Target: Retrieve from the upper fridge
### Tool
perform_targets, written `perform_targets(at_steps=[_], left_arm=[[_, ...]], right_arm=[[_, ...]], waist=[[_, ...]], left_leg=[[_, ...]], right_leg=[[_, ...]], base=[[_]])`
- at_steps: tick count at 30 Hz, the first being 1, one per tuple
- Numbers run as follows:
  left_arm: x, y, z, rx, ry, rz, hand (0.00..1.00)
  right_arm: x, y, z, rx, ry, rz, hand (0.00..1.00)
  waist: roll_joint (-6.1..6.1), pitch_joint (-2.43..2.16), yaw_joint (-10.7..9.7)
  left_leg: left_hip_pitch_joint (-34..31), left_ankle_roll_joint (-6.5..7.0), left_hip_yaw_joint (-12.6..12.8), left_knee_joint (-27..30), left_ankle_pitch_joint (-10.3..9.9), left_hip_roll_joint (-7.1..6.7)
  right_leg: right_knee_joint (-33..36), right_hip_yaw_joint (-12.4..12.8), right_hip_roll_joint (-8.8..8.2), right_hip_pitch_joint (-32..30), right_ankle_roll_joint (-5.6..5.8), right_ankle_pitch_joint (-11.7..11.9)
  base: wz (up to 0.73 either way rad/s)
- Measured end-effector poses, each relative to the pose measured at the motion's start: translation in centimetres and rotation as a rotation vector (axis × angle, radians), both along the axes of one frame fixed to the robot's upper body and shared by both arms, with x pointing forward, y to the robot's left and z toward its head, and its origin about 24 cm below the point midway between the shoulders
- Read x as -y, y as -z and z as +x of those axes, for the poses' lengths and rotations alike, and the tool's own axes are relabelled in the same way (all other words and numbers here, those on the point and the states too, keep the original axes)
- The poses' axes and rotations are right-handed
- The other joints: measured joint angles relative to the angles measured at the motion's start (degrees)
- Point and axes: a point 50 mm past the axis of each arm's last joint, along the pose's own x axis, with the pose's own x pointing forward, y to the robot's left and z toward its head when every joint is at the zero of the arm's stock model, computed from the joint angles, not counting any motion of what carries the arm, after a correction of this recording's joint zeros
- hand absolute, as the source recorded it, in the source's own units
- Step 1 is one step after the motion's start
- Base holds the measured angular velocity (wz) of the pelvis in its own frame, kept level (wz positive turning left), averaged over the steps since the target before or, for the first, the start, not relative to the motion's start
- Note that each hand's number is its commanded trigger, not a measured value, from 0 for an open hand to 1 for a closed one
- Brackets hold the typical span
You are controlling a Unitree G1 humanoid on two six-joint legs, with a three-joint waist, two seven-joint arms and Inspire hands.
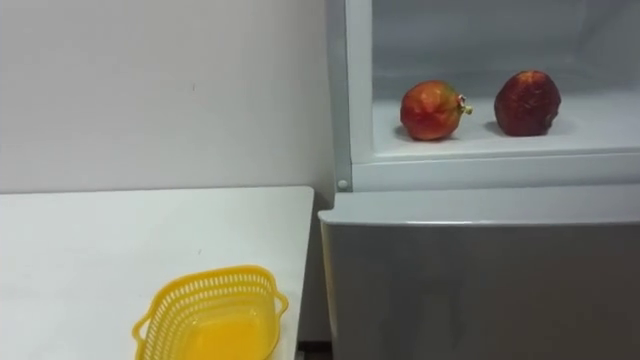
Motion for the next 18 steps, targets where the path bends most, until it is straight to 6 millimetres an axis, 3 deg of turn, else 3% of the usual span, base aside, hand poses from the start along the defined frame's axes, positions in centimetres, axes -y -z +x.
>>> perform_targets(at_steps=[1,3,9,14,18], left_arm=[[-0.2,1.2,-0.5,-0.036,-0.021,-0.041,0.0],[-0.4,5.1,-2.4,-0.133,-0.123,-0.202,0.0],[0.6,11.8,-7.0,-0.32,-0.313,-0.496,0.0],[3.0,15.7,-10.4,-0.513,-0.344,-0.62,0.0],[4.5,17.6,-13.1,-0.629,-0.365,-0.694,0.0]], right_arm=[[0.0,0.0,-0.1,-0.005,0.003,0.0,0.0],[-0.1,0.1,-0.1,-0.011,0.012,0.007,0.0],[0.0,-0.1,0.6,0.015,0.007,0.0,0.0],[-0.1,0.0,0.4,0.01,0.007,0.002,0.0],[-0.1,0.0,0.2,0.0,0.014,0.0,0.0]], waist=[[-0.51,0.16,0.18],[-0.68,-0.23,0.81],[-2.17,0.06,1.11],[-1.83,-0.05,0.95],[-1.74,0.01,0.41]], left_leg=[[0.0,0.0,-0.02,-0.02,0.0,0.0],[0.09,0.0,-0.47,0.03,0.0,-0.04],[0.61,0.23,-1.64,-0.26,-0.22,-0.12],[-0.02,0.35,-2.75,-0.06,-0.58,-0.25],[-0.08,0.34,-2.78,-0.06,-0.56,-0.27]], right_leg=[[0.12,0.02,-0.01,-0.06,0.0,0.0],[0.76,0.1,-0.06,-0.23,-0.04,-0.09],[0.97,0.08,-0.01,0.29,-0.07,-0.25],[0.79,-0.16,0.02,0.21,-0.05,-0.2],[0.74,-0.46,0.06,0.28,-0.05,-0.16]], base=[[-0.06],[-0.02],[0.01],[0.03],[0.0]])
